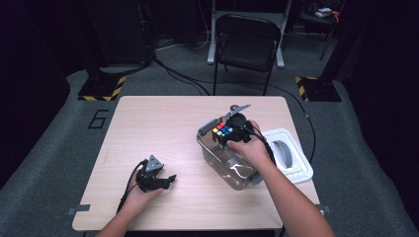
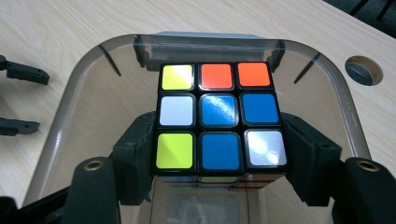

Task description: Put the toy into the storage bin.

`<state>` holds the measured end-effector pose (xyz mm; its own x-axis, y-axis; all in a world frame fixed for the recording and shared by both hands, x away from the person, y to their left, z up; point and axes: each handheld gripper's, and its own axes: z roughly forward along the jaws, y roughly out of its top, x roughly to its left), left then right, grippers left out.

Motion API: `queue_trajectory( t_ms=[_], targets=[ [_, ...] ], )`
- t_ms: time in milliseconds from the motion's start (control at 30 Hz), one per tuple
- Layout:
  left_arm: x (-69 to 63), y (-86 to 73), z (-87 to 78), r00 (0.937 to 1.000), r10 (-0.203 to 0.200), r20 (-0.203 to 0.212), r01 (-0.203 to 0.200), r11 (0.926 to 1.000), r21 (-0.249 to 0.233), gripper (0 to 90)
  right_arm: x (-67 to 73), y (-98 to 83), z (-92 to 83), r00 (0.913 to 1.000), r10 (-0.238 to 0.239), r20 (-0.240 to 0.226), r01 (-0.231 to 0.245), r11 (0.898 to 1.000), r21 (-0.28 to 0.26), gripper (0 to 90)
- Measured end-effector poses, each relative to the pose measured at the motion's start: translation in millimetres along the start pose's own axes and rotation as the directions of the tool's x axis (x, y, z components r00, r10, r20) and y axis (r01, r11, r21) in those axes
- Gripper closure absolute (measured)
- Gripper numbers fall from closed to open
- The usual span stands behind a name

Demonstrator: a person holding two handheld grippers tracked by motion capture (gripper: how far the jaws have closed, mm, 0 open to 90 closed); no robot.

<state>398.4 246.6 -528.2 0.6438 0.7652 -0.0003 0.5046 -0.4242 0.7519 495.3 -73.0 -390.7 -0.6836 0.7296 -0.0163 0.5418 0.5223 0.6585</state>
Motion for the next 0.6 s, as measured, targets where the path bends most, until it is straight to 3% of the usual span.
queue_trajectory(
  t_ms=[600],
  targets=[
    [0.1, 0.0, 0.0, 1.0000, 0.002, -0.001, -0.002, 1.0000, -0.001, 29.6, -3.6, -7.1, 18.9, 1.0000, -0.003, 0.003, 0.003, 1.000, 0.029, 33.9]
  ],
)
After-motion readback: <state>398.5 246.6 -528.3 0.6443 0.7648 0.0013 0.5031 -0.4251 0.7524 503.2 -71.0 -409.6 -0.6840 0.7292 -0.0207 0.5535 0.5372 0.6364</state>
